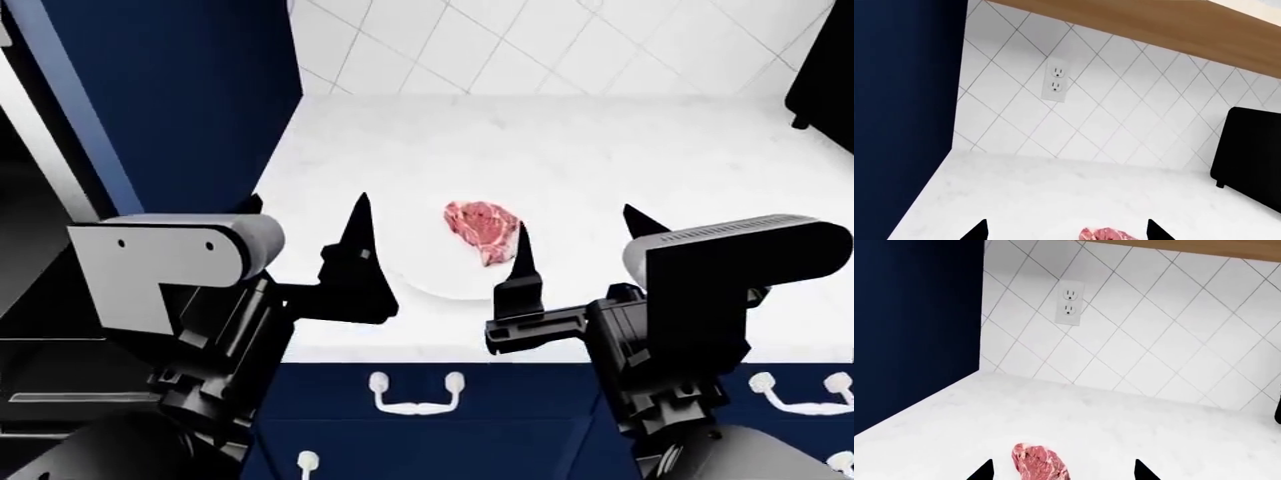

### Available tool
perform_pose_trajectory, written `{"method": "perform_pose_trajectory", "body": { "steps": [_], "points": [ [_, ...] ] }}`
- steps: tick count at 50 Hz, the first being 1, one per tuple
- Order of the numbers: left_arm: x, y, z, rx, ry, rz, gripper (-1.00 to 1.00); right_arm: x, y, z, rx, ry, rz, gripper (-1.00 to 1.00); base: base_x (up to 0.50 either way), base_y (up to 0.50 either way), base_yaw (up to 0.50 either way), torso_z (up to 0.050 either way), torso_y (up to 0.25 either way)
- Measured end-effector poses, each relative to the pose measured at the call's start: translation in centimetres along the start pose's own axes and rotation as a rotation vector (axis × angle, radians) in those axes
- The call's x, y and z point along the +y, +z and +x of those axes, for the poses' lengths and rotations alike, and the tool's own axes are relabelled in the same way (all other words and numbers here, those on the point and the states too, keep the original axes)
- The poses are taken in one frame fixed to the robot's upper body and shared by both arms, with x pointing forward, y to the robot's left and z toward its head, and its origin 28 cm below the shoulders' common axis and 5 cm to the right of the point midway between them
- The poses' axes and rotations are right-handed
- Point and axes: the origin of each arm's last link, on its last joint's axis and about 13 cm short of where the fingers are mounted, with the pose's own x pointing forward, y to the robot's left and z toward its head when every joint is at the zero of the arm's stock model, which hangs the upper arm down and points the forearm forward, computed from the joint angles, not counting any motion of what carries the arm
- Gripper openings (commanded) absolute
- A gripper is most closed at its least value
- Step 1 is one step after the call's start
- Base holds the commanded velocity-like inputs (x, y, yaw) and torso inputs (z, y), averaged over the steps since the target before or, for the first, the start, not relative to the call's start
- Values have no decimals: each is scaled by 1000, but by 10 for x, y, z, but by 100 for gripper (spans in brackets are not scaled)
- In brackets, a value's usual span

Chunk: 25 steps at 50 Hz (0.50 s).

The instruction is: Place the steak on the top rack of the oven.

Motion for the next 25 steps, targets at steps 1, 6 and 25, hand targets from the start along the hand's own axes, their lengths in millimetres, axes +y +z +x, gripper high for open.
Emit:
{"method": "perform_pose_trajectory", "body": {
  "steps": [1, 6, 25],
  "points": [
    [0, 0, 0, 0, 0, 0, 100, 0, 0, 0, 0, 0, -1, 100, 227, 0, 0, 0, 0],
    [0, 0, 1, -1, 0, 0, 100, 0, 1, 0, 0, 0, -3, 100, 228, 0, 0, 0, 0],
    [1, -1, 2, -1, 3, 0, 100, -1, 0, 0, 5, -3, -7, 100, 227, 0, 0, 0, 0]
  ]
}}
